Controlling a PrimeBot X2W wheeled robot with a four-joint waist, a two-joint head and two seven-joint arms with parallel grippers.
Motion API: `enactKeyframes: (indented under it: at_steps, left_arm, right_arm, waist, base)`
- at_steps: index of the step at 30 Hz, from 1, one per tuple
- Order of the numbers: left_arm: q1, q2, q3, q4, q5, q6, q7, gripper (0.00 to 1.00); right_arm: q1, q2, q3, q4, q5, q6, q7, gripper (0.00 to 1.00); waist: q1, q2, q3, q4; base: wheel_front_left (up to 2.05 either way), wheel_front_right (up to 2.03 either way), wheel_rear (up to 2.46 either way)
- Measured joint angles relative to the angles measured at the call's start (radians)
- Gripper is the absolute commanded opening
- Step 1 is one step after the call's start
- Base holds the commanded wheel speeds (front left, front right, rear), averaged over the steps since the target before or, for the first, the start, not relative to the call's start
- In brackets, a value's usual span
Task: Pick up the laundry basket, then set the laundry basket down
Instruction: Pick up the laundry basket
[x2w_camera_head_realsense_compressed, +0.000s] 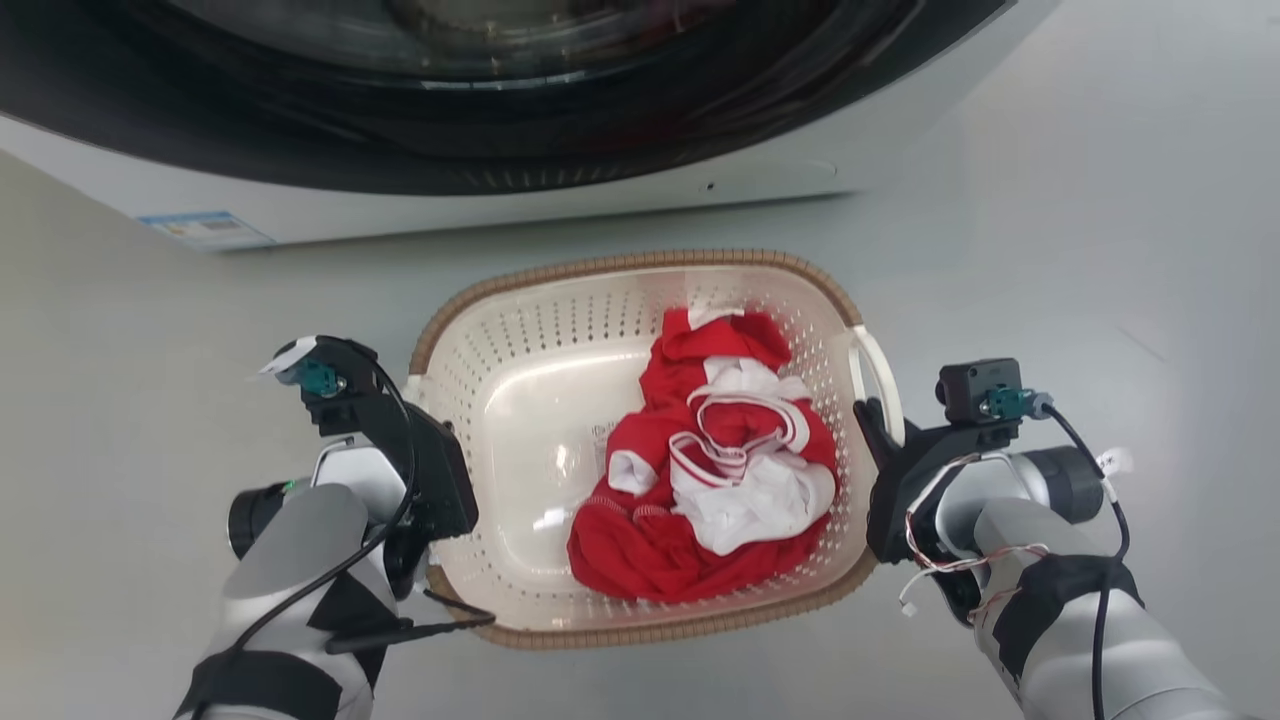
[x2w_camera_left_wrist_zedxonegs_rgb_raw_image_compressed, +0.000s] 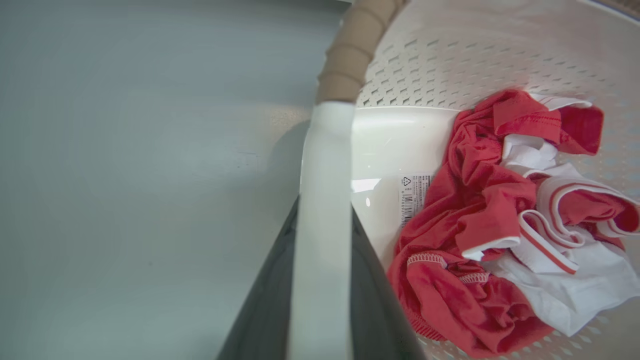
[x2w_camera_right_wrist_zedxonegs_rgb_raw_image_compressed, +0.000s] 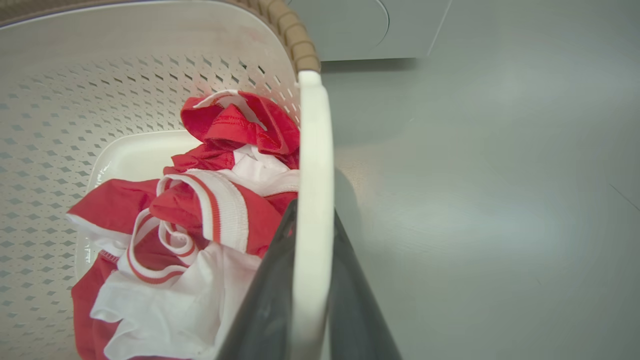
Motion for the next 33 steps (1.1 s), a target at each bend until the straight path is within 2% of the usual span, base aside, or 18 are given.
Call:
enactKeyframes:
  at_steps: [10, 33]
  left_arm:
    - [0.054, -0.002, 0.002, 0.008, -0.024, -0.016, 0.060, 0.00]
    - [0.224, -0.002, -0.001, 0.020, -0.043, -0.018, 0.167, 0.00]
  right_arm:
    - [0.062, 0.002, 0.027, 0.003, 0.056, 0.003, 0.062, 0.00]
    - [0.236, 0.007, 0.096, -0.020, 0.179, 0.003, 0.194, 0.00]
  waist:
    - [0.0001, 0.0000, -0.141, -0.003]
    - [0.0000, 0.0000, -0.452, -0.012]
  base:
    - [0.00, 0.00, 0.00]
    - [0.00, 0.00, 0.00]
